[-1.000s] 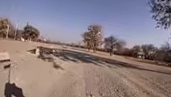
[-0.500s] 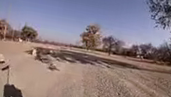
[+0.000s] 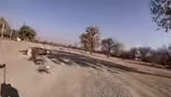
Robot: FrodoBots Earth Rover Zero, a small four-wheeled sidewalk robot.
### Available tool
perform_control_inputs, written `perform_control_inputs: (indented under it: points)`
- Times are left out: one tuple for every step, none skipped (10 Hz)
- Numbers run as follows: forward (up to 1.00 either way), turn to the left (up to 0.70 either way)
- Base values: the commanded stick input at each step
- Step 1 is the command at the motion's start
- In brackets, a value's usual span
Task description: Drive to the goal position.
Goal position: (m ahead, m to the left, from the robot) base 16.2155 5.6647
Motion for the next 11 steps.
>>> perform_control_inputs:
  points:
    - [0.7,0.0]
    - [0.7,0.0]
    - [0.7,0.0]
    - [0.7,0.0]
    - [0.7,0.0]
    - [0.7,0.0]
    - [0.7,0.0]
    - [0.7,0.0]
    - [0.7,0.0]
    - [0.7,0.0]
    - [0.7,0.0]
